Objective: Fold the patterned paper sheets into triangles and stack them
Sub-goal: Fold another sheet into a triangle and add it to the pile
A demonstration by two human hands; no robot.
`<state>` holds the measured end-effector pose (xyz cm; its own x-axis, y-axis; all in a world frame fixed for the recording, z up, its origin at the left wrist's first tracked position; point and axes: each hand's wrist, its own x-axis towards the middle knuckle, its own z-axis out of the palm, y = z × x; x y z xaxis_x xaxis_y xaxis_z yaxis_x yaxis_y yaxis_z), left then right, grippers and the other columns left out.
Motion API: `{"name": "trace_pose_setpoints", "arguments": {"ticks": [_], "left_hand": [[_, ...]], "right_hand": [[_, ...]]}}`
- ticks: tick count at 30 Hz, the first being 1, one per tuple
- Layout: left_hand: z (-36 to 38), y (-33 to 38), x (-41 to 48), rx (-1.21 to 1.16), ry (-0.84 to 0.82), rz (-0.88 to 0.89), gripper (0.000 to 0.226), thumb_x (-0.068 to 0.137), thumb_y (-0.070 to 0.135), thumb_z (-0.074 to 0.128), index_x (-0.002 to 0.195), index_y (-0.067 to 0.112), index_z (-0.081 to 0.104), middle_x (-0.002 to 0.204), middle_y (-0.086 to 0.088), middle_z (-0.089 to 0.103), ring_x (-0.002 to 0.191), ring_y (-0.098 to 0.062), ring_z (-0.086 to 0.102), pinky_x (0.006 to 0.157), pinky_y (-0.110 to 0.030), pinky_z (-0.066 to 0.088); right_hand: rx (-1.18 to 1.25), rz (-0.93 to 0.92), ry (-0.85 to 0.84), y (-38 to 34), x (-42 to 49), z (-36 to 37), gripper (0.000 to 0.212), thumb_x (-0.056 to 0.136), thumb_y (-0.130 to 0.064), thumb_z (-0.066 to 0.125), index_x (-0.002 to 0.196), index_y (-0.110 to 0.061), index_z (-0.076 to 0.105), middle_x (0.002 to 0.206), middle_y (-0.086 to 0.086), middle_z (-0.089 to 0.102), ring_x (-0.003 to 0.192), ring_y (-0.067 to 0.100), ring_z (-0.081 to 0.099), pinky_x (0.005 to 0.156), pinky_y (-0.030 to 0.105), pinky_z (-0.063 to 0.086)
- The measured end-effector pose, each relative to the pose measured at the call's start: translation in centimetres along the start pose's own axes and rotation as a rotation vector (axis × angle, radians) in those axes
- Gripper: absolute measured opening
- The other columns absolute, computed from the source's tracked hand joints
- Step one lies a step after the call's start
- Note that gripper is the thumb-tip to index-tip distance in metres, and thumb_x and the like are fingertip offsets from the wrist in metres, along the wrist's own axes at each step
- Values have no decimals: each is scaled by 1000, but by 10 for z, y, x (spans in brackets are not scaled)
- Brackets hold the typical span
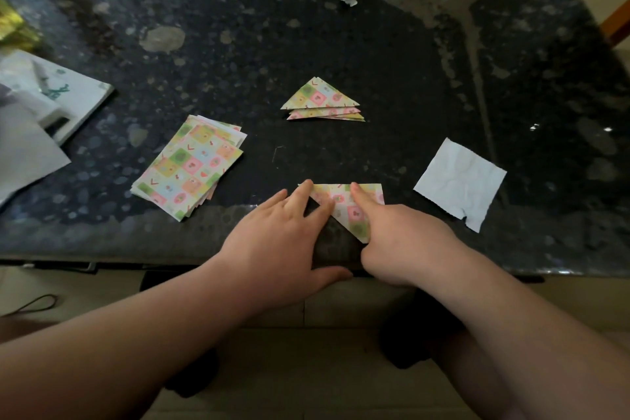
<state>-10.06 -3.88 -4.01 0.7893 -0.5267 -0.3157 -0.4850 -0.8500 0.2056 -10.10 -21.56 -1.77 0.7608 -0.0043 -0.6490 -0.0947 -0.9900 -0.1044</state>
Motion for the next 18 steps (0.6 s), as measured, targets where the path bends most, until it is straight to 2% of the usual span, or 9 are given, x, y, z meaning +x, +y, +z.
{"name": "trace_pose_setpoints", "arguments": {"ticks": [3,6,8,11,13,15,17,18], "left_hand": [[-10,-3,3,-11,-7,-49,99,83,88,34,161,32,11,171,-2,6,156,-24,15,124,-32,5],[-20,-6,6,-25,-11,-78,95,86,86,34,161,30,20,169,2,14,155,-20,16,119,-26,-1],[-26,-14,9,-18,-22,-113,92,89,81,33,161,26,19,170,2,14,155,-19,13,116,-25,-3],[-33,-41,15,-120,-15,-219,82,96,69,39,162,25,18,170,4,11,156,-21,14,124,-33,12],[-33,-56,17,-229,67,-270,70,101,54,48,161,25,25,168,7,20,153,-19,23,121,-35,22],[-28,-60,18,-313,207,-310,55,102,40,54,153,23,42,155,7,40,141,-18,41,112,-34,34],[-23,-56,21,-387,290,-310,40,101,32,58,140,22,58,132,7,53,114,-13,56,96,-28,42],[-20,-53,24,-408,284,-300,34,100,31,60,133,22,63,121,9,54,101,-8,56,88,-24,41]], "right_hand": [[4,8,-7,0,0,-1,98,91,-29,55,160,-45,-12,97,-4,45,80,17,53,61,33,46],[1,7,-5,1,-2,0,99,89,-27,55,160,-46,-12,98,-3,46,81,18,54,62,33,48],[8,4,-11,2,-1,-1,100,88,-26,54,160,-46,-12,96,-4,47,80,16,54,62,33,50],[18,-6,-9,2,0,-1,100,87,-24,54,160,-46,-11,93,-5,46,78,14,54,63,33,51],[25,-13,-4,3,1,-1,100,87,-24,54,160,-46,-10,96,-5,48,79,14,55,67,34,55],[29,-15,-3,4,2,-3,100,87,-24,55,160,-47,-9,102,-5,50,82,15,56,72,36,58],[35,-19,9,6,4,-6,97,87,-24,55,160,-50,-5,120,-4,56,90,17,58,79,37,59],[34,-26,18,7,5,-7,95,88,-25,55,160,-51,-2,130,-4,56,96,19,58,83,38,59]]}}
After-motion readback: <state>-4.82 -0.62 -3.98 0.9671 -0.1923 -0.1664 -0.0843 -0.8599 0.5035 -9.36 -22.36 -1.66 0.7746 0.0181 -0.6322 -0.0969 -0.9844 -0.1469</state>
